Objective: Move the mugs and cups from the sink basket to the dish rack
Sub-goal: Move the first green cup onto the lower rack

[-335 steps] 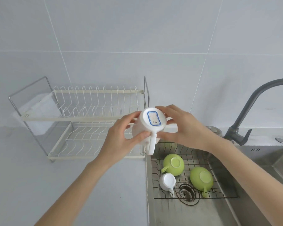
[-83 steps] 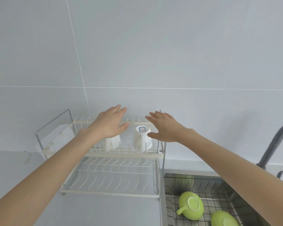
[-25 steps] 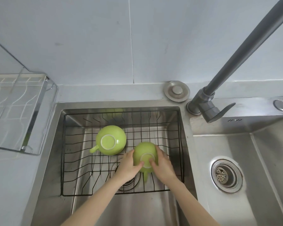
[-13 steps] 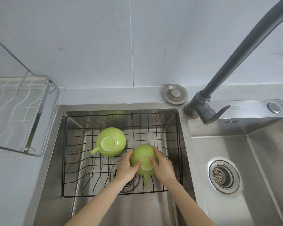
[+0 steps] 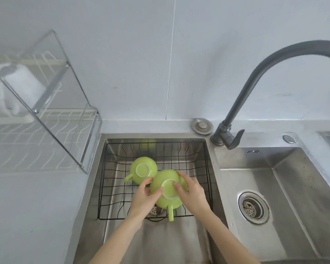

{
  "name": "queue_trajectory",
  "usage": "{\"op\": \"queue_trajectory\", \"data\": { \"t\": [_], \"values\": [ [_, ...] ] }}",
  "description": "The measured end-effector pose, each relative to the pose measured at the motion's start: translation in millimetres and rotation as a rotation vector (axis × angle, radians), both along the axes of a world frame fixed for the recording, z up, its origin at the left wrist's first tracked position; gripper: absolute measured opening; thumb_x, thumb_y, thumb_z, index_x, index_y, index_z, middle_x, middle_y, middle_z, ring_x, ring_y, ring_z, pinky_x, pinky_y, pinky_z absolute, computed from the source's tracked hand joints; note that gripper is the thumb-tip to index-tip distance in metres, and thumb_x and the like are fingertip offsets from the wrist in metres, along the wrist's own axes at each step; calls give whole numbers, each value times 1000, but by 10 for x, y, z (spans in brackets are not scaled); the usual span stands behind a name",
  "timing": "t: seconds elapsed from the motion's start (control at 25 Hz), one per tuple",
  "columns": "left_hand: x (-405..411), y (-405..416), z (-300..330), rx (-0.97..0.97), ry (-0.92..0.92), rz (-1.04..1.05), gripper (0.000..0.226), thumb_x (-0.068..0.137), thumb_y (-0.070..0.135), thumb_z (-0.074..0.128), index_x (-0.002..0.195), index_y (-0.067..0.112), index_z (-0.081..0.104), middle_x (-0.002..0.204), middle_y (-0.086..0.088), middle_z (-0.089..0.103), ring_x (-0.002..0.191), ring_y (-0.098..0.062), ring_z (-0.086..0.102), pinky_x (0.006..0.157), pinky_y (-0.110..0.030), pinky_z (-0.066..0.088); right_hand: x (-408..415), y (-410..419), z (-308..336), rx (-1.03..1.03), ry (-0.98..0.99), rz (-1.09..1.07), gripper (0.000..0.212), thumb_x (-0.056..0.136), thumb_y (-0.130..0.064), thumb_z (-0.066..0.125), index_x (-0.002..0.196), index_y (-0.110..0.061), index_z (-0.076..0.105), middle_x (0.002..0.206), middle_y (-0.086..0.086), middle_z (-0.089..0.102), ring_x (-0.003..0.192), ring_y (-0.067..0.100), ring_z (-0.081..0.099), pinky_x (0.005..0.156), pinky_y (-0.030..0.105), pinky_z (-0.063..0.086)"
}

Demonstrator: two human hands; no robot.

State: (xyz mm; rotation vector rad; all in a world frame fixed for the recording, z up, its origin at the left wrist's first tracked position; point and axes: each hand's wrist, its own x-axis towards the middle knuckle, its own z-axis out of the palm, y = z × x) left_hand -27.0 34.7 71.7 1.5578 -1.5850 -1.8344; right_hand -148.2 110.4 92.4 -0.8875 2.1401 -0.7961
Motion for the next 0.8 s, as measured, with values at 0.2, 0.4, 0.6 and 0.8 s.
{"op": "queue_trajectory", "data": {
  "t": [0.2, 0.4, 0.6, 0.8],
  "values": [
    [436, 21, 326, -10, 155, 2, 39, 82, 25, 64, 119, 28, 49, 96, -4, 62, 90, -18, 64, 63, -19, 57, 411, 90, 335, -103, 32, -3, 47, 93, -25, 50, 138, -31, 40, 130, 6, 47, 103, 17, 46, 94, 25, 36],
    [965, -24, 566, -34, 264, 0, 42, 83, 27, 63, 122, 22, 49, 103, -8, 64, 91, -14, 65, 63, -18, 59, 853, 174, 541, -192, 79, 138, 59, 86, -25, 57, 141, -30, 34, 147, -1, 35, 136, 19, 30, 114, 41, 26],
    [1608, -171, 743, -115, 289, -129, 55, 81, 19, 65, 131, 27, 43, 109, 1, 58, 96, -12, 64, 67, -13, 57, 1324, 94, 644, -222, 43, 210, 76, 71, -34, 59, 134, -49, 19, 152, -8, 28, 142, 18, 24, 116, 43, 28],
    [2218, -436, 799, -134, 235, -261, 72, 79, 11, 68, 136, 36, 32, 120, 9, 46, 105, -9, 59, 66, -8, 49, 1849, -124, 700, -232, 33, 224, 75, 70, -35, 60, 120, -65, 13, 152, -8, 29, 142, 18, 25, 114, 46, 30]
  ]
}}
